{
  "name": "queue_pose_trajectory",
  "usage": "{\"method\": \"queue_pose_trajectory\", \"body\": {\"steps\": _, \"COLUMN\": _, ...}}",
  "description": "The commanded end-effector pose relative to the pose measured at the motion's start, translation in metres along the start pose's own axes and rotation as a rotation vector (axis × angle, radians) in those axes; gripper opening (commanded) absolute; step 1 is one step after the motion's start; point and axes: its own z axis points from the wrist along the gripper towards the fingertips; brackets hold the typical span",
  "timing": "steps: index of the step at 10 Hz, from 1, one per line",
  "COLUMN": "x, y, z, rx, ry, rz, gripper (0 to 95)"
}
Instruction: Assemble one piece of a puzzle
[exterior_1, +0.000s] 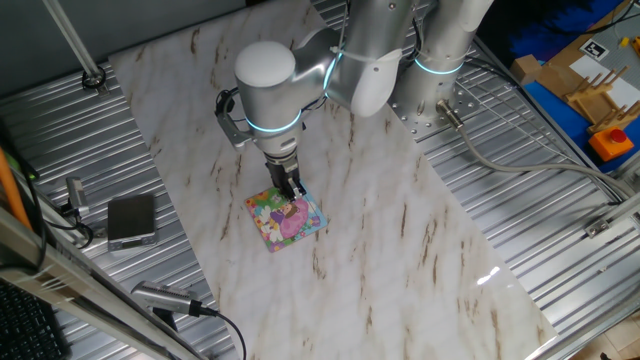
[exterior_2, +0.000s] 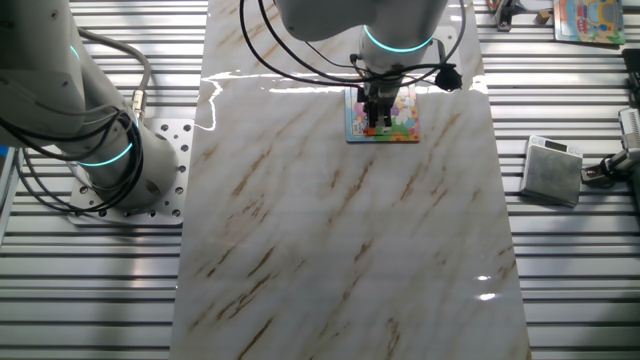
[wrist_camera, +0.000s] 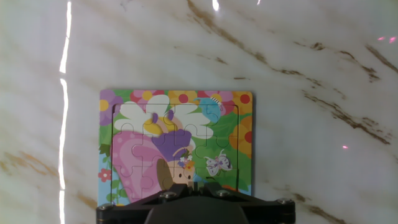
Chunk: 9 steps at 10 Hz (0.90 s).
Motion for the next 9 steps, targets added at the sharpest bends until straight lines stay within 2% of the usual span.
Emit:
{"method": "queue_pose_trajectory", "body": {"steps": 1, "x": 0.0001, "y": 0.0, "z": 0.0, "rx": 0.0, "ry": -0.001, "rz": 0.001, "gripper": 0.0}}
{"method": "queue_pose_trajectory", "body": {"steps": 9, "x": 0.0009, "y": 0.0027, "z": -0.004, "rx": -0.017, "ry": 0.001, "rz": 0.02, "gripper": 0.0}}
